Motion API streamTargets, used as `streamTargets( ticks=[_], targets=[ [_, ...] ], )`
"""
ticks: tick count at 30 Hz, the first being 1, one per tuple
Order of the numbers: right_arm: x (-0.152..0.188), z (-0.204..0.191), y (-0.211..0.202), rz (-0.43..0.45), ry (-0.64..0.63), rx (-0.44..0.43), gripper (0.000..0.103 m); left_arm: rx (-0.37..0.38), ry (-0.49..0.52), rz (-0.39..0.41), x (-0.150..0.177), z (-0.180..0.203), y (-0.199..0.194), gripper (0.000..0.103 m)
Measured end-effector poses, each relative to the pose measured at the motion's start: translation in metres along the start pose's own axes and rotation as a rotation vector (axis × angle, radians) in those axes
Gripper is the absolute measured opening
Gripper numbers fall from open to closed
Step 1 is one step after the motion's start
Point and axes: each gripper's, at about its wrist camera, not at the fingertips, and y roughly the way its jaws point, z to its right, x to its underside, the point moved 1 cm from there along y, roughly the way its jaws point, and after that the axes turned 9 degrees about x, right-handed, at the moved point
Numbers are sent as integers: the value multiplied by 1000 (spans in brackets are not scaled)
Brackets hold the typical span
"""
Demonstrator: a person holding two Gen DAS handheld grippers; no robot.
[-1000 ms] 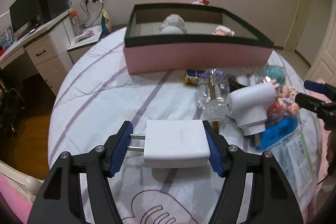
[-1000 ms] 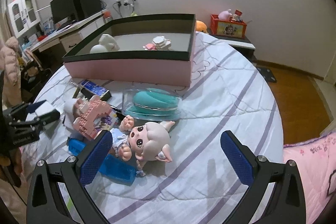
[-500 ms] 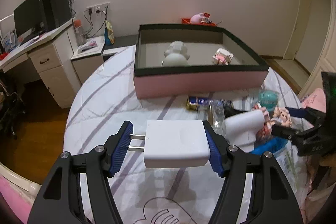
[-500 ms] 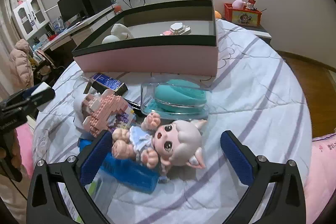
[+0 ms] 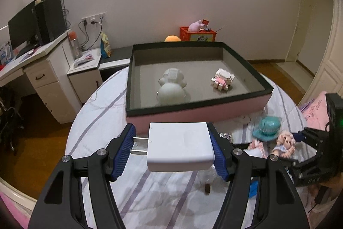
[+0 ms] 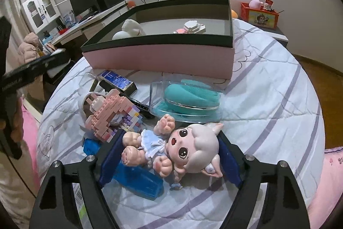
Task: Organize rigid objects
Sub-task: 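Lift the adapter with the left tool while the right tool grasps the doll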
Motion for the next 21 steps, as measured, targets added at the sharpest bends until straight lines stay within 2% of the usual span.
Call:
streamTargets(
  ticks=[7, 14, 21],
  targets=[
    [-4, 6, -24, 49, 12, 5, 82, 22, 7, 1, -11, 8, 8, 67],
    [-37, 5, -41, 154, 6, 35, 82, 29, 18, 4, -22, 18, 19, 67],
    [-74, -2, -33, 215, -11, 66, 82, 18, 26, 19, -40, 22, 26, 67]
  ],
)
